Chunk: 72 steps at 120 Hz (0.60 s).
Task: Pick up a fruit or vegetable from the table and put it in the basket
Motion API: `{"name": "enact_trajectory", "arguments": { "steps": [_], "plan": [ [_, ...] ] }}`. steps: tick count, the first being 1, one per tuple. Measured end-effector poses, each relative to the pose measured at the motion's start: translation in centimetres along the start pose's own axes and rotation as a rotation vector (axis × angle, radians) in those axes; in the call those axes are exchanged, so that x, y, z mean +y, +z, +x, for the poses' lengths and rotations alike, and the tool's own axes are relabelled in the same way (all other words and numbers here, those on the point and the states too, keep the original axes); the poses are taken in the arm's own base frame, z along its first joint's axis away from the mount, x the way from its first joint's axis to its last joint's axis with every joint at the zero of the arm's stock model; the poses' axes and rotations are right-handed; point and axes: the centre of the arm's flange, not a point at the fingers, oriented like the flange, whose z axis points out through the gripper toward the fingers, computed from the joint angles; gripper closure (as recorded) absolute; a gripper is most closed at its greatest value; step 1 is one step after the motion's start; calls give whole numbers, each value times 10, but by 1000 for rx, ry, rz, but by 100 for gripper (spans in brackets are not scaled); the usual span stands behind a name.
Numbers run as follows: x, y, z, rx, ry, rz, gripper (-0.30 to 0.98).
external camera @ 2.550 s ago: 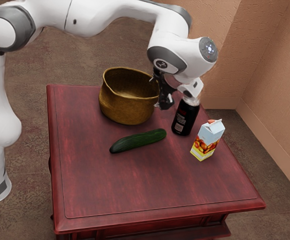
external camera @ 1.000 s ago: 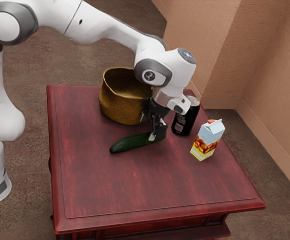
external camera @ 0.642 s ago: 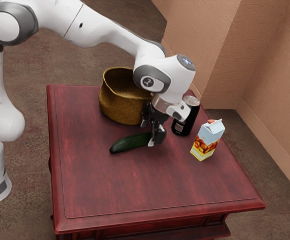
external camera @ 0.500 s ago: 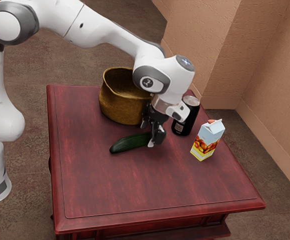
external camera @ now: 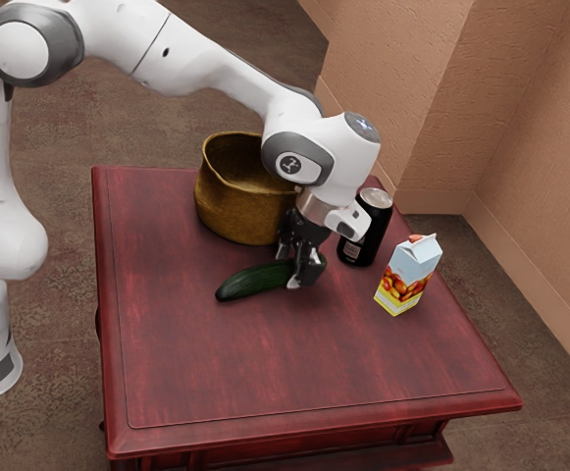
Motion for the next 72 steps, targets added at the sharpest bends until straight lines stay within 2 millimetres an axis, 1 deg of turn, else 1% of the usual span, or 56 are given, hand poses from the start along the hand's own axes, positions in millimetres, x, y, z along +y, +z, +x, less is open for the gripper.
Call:
{"name": "enact_trajectory", "arguments": {
  "steps": [15, 24, 40, 56, 72],
  "plan": [
    [0, 3, 0, -6, 2, -3, 27],
    [-4, 6, 1, -11, -5, -6, 29],
    [-6, 7, 1, -13, -7, -6, 35],
    [-7, 7, 2, -6, 0, 10, 45],
    [-9, 7, 3, -2, -1, 20, 47]
  ]
}}
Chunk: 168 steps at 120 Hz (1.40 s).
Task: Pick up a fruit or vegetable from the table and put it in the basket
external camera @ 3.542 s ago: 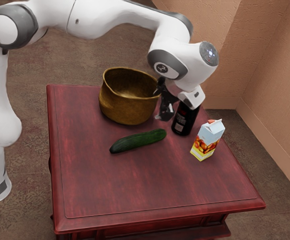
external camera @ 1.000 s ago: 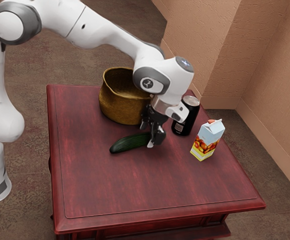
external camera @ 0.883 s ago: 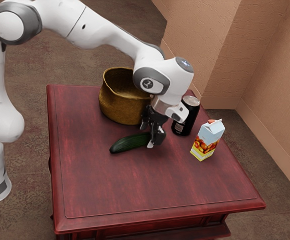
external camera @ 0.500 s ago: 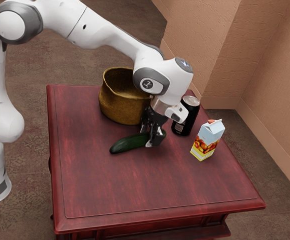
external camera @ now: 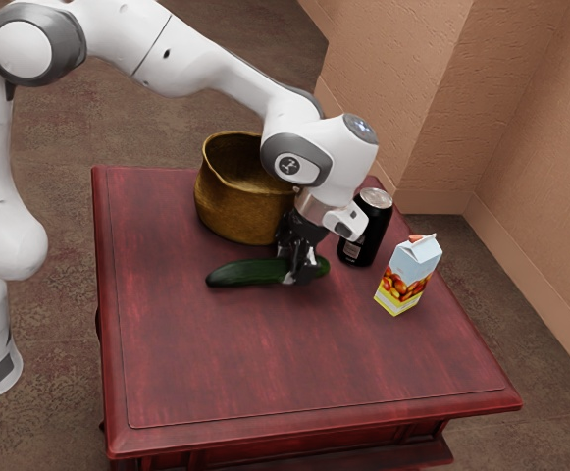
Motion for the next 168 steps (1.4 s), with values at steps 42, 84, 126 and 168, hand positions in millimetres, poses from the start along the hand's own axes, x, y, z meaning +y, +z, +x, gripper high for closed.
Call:
{"name": "enact_trajectory", "arguments": {
  "steps": [42, 84, 126, 168],
  "plan": [
    [-2, -16, 3, 18, -8, 9, 49],
    [22, -176, -3, 195, 14, -28, 51],
    [-122, -280, -28, 223, -208, -55, 51],
    [-220, -258, -45, 121, -335, -57, 51]
  ]
}}
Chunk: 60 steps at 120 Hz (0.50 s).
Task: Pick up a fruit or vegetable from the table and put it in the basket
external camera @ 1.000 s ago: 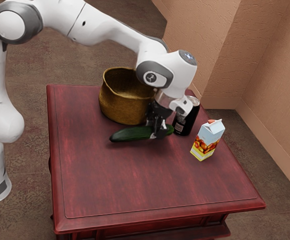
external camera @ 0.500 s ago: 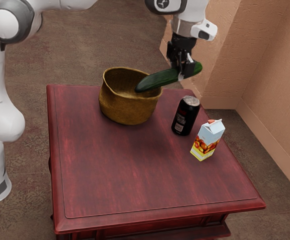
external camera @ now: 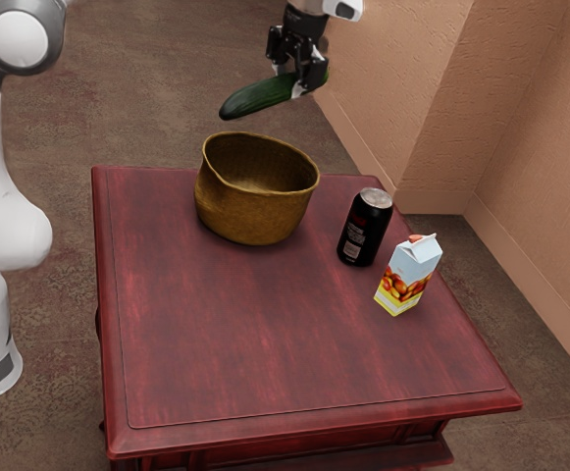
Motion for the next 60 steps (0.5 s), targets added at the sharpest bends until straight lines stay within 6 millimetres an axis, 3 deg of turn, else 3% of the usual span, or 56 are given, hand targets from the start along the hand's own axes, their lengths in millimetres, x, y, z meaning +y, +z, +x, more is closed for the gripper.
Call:
{"name": "enact_trajectory", "arguments": {
  "steps": [10, 44, 60],
  "plan": [
    [-18, 9, 3, -27, -25, 5, 52],
    [-31, 35, 6, -99, -23, 1, 52],
    [-26, 36, 6, -106, -9, -7, 23]
  ]
}}
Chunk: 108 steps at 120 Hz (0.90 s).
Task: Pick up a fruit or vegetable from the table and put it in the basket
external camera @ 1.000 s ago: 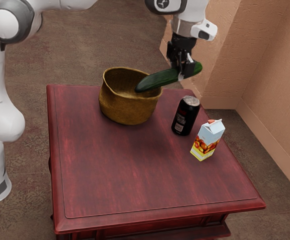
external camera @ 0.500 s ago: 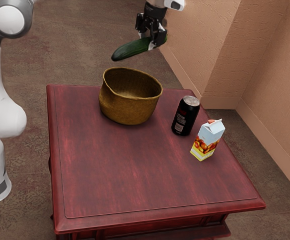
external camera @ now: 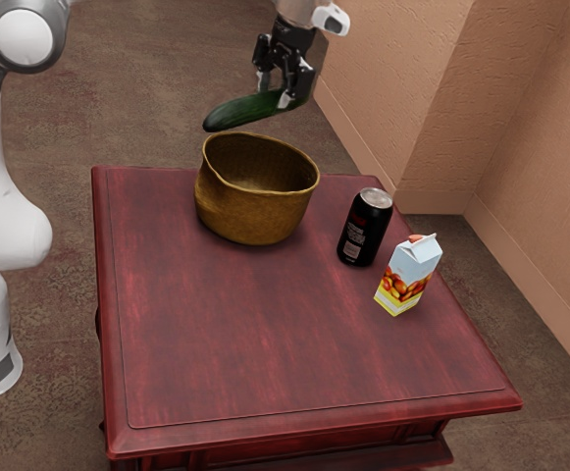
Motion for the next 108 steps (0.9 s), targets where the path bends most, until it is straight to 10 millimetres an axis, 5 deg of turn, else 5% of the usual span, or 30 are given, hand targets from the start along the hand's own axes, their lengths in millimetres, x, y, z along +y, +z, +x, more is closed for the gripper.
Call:
{"name": "enact_trajectory", "arguments": {
  "steps": [21, 57, 64, 76, 84, 91, 108],
  "plan": [
    [0, 0, 0, -1, 7, -4, 7],
    [12, 6, -1, -18, 34, 1, 1],
    [39, 11, -10, -53, 92, 17, 0],
    [128, -2, -42, -41, 347, 34, 0],
    [170, -5, -57, -23, 561, 33, 0],
    [186, -6, -64, -11, 702, 35, 0],
    [188, -7, -61, 4, 920, 37, 0]
  ]
}}
